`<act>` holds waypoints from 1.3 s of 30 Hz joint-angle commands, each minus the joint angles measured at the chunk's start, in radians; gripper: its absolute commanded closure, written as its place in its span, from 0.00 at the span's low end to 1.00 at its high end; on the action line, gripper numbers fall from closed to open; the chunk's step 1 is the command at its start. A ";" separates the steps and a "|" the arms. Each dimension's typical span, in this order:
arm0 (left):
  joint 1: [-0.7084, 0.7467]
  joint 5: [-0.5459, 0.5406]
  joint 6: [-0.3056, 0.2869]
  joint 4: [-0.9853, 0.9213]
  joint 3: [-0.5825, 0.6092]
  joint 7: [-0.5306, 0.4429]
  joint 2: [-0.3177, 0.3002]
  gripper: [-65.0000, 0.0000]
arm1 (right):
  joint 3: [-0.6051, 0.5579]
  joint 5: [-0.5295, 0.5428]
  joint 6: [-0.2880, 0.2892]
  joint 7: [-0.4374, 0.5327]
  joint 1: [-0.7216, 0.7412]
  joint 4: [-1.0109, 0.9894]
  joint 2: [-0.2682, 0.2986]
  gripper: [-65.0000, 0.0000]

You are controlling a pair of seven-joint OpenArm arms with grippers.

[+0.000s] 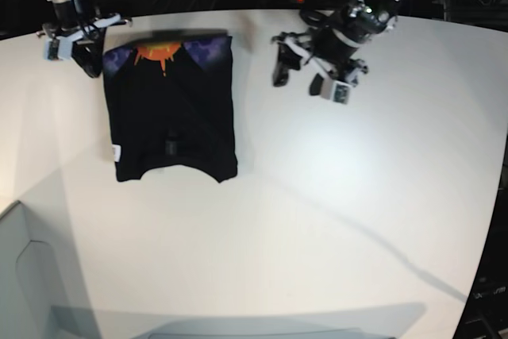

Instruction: Fold the T-shirt properly

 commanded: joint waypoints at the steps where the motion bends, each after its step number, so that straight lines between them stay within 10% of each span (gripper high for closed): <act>1: 0.039 -0.037 -0.011 0.019 -0.043 -0.020 -0.018 0.35 | 0.052 0.013 0.006 0.021 -0.019 0.013 0.001 1.00; 5: 0.200 -0.148 -0.016 0.018 -0.273 -0.019 -0.054 0.39 | 0.169 0.011 0.006 -0.092 -0.102 0.012 0.000 1.00; 10: 0.397 -0.180 -0.019 0.018 -0.510 -0.013 -0.047 0.73 | 0.173 0.011 0.006 -0.238 -0.251 0.012 0.001 1.00; 19: 0.630 -0.086 -0.019 -0.162 -0.514 -0.020 -0.010 0.98 | -0.049 0.010 0.006 -0.264 -0.298 -0.323 0.086 1.00; 29: 0.374 0.403 -0.022 -0.795 -0.319 -0.421 0.240 1.00 | -0.264 -0.253 0.006 0.165 -0.045 -0.944 0.118 1.00; 39: -0.051 0.426 -0.023 -1.610 -0.115 -0.797 0.299 1.00 | -0.444 -0.392 -0.415 0.647 0.211 -1.487 0.144 1.00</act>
